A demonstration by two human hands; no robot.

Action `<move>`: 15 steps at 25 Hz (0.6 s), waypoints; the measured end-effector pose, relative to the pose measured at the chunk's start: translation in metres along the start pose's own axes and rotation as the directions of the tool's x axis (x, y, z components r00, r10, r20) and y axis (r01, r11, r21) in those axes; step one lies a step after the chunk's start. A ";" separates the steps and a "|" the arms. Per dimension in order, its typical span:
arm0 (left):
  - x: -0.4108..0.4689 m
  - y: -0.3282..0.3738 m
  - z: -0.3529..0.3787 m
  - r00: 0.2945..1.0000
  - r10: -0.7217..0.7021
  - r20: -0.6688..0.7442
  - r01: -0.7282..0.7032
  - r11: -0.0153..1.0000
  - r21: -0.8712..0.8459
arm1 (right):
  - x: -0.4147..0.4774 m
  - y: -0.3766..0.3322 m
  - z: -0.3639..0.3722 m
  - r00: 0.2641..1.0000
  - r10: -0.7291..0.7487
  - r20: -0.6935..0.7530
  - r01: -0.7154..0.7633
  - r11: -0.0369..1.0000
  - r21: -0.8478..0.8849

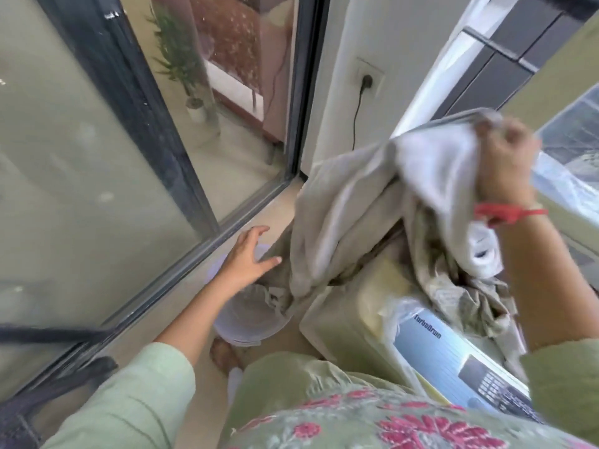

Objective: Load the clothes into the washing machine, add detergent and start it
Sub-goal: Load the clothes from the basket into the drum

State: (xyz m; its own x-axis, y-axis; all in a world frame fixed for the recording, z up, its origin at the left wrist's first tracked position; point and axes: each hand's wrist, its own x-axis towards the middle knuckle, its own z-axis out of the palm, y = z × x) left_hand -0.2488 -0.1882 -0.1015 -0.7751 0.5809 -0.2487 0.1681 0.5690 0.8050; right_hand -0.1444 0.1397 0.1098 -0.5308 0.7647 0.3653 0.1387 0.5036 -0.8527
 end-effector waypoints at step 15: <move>0.099 0.134 0.067 0.975 0.198 0.097 -0.210 0.969 0.133 | -0.050 0.026 -0.113 0.991 -0.132 0.021 0.131 0.926 -0.355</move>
State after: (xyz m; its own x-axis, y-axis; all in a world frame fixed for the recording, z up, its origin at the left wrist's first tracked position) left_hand -0.2623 -0.0148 -0.0543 -0.6637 0.7358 -0.1349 0.4068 0.5064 0.7603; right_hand -0.0202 0.1602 0.1114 -0.5616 0.6831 0.4669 0.3556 0.7088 -0.6093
